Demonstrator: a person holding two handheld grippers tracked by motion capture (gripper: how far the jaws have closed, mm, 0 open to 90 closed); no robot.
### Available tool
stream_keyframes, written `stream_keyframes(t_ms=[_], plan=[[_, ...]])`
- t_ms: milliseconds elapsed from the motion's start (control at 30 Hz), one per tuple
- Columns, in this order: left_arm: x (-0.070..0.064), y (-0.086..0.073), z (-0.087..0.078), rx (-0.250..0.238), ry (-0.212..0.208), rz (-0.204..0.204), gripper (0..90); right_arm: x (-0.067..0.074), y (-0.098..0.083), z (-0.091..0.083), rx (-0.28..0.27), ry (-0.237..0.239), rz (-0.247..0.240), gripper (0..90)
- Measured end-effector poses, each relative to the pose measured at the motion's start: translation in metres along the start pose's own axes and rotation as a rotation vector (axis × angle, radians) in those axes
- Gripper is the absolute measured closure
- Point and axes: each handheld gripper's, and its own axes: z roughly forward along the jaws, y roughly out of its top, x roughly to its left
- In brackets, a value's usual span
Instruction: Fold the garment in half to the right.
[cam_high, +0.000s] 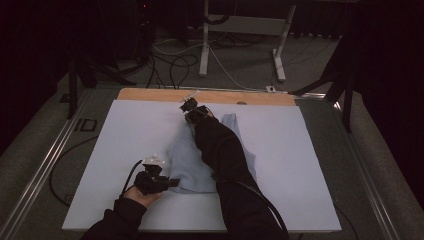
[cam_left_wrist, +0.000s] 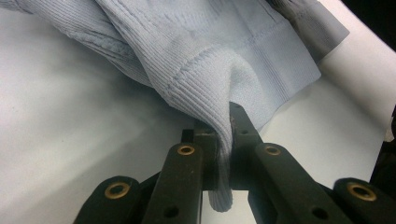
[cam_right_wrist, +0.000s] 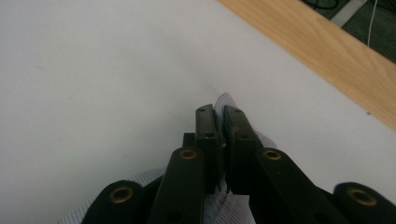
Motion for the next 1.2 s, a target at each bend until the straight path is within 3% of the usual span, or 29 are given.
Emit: stream_keyframes(t_ms=[633, 1200], plan=[[-0.013, 0.012, -0.009, -0.034, -0.002, 0.035, 85.8, -0.016, 0.011, -0.043, -0.093, 0.001, 0.005, 86.2], [-0.046, 0.045, -0.006, -0.045, -0.028, 0.118, 85.8, -0.038, 0.008, -0.079, -0.161, 0.002, 0.029, 86.2]])
